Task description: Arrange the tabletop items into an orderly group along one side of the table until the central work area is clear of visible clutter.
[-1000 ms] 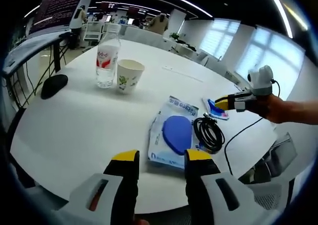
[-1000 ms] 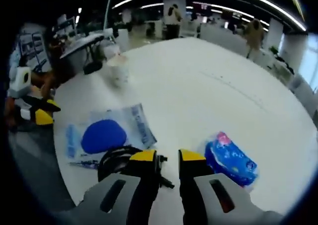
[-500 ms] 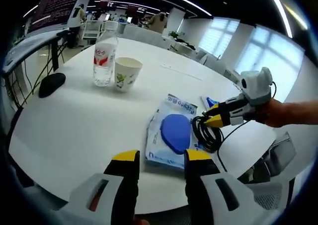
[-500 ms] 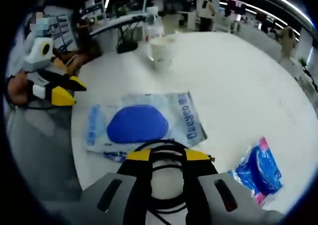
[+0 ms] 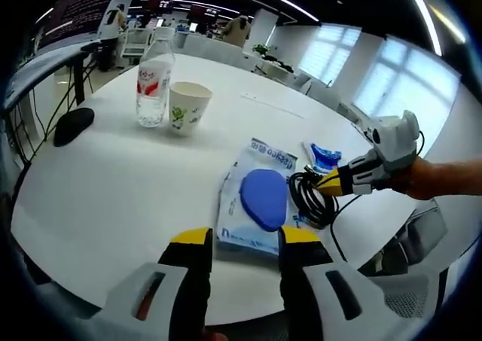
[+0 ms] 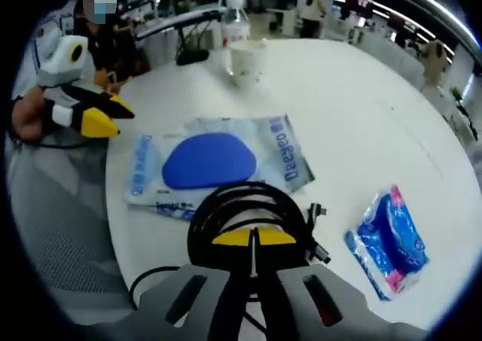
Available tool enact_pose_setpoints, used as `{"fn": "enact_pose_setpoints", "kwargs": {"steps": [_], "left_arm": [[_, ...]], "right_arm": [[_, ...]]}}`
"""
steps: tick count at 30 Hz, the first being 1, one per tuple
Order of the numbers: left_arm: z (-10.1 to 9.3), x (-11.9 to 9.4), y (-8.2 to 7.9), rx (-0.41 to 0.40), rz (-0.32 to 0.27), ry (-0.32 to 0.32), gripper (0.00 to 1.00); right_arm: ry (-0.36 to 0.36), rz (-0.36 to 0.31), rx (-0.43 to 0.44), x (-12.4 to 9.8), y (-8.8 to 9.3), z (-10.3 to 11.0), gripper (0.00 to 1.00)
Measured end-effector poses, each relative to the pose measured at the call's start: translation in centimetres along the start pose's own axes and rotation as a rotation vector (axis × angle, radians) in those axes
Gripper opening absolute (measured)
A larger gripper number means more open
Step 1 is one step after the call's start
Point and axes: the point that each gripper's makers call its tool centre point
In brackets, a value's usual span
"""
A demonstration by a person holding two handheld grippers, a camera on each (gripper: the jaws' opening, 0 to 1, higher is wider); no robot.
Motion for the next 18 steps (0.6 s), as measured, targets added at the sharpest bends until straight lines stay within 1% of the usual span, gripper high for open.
{"fn": "enact_pose_setpoints", "kwargs": {"steps": [1,4,9,12,18], "left_arm": [[0.0,0.1,0.1,-0.004,0.002,0.003,0.33],[0.0,0.2,0.3,-0.006,0.010,0.004,0.32],[-0.3,0.5,0.5,-0.006,0.024,0.020,0.33],[-0.5,0.6,0.6,0.002,0.028,0.025,0.33],[-0.2,0.7,0.9,-0.020,0.034,0.026,0.32]], "right_arm": [[0.008,0.002,0.011,-0.1,0.1,-0.2,0.00],[0.018,-0.018,0.053,-0.5,-0.4,-0.7,0.01],[0.037,-0.029,0.078,-0.6,-1.0,-1.4,0.05],[0.041,-0.038,0.108,-0.6,-1.5,-1.7,0.07],[0.042,-0.039,0.100,-0.5,-1.8,-1.7,0.10]]}}
Point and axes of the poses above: the point that each gripper's makers call its tool centre point, and the gripper's own axes: x roughly forward along the fingers, z roughly to its left, y roughly out of its underside, and after that the axes turned 15 degrees about y, right-handed
